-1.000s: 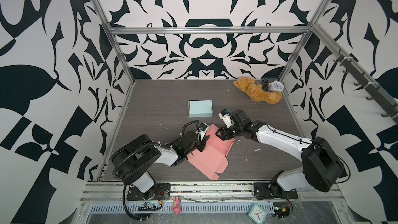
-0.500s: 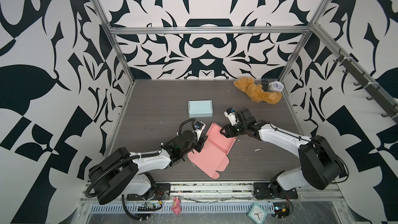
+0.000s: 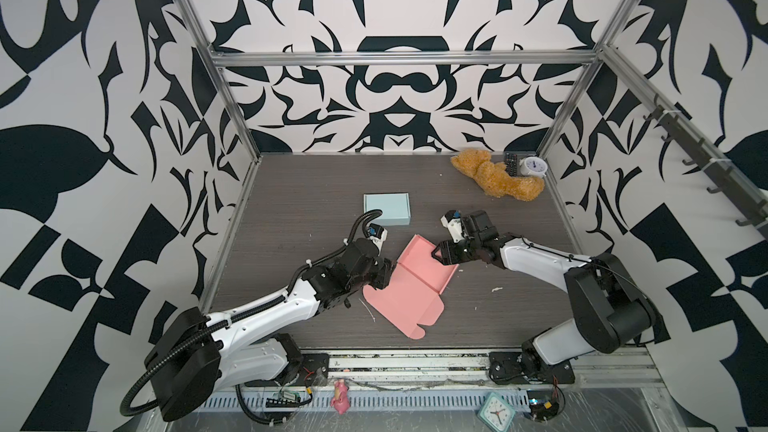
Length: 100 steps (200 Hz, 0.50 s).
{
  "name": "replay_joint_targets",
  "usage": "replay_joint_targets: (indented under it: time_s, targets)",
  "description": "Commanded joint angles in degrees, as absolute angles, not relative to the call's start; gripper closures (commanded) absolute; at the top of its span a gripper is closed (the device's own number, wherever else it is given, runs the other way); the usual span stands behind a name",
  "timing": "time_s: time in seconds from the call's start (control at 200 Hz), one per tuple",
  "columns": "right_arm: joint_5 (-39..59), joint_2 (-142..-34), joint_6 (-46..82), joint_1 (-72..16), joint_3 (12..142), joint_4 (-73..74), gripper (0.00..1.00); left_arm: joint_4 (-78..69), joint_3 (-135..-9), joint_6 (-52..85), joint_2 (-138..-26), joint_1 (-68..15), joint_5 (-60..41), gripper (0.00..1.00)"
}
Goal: Fold the paper box
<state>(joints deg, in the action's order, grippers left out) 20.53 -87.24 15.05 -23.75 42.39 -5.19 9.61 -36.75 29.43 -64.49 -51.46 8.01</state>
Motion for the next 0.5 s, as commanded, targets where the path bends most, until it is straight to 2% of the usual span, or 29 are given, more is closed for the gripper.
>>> replay_joint_targets:
  time_s: [0.0,0.2,0.23,0.24,0.32,0.495]
  targets:
    - [20.7,-86.78,14.9,-22.83,41.68,-3.31,0.4,19.01,-37.65,35.94,-61.22,-51.68,5.87,0.39]
    - [20.92,-87.25,14.77,-21.67,41.03,-3.08,0.4,26.46,-35.94,43.52,-54.27,-51.67,3.81,0.17]
    - [20.83,-87.4,14.76,-21.54,41.02,-3.09,0.4,27.48,-35.59,44.74,-53.1,-51.68,3.61,0.16]
    - [20.83,-87.44,14.7,-21.54,41.04,-3.19,0.4,27.79,-35.46,45.09,-52.67,-51.66,3.61,0.12]
    - [21.0,-87.89,14.52,-21.28,40.96,-3.08,0.4,28.23,-33.69,48.38,-49.49,-51.64,2.7,0.0]
    - [21.34,-88.37,14.7,-21.04,40.52,-2.06,0.4,25.77,-28.66,55.1,-46.19,-51.67,1.5,0.01]
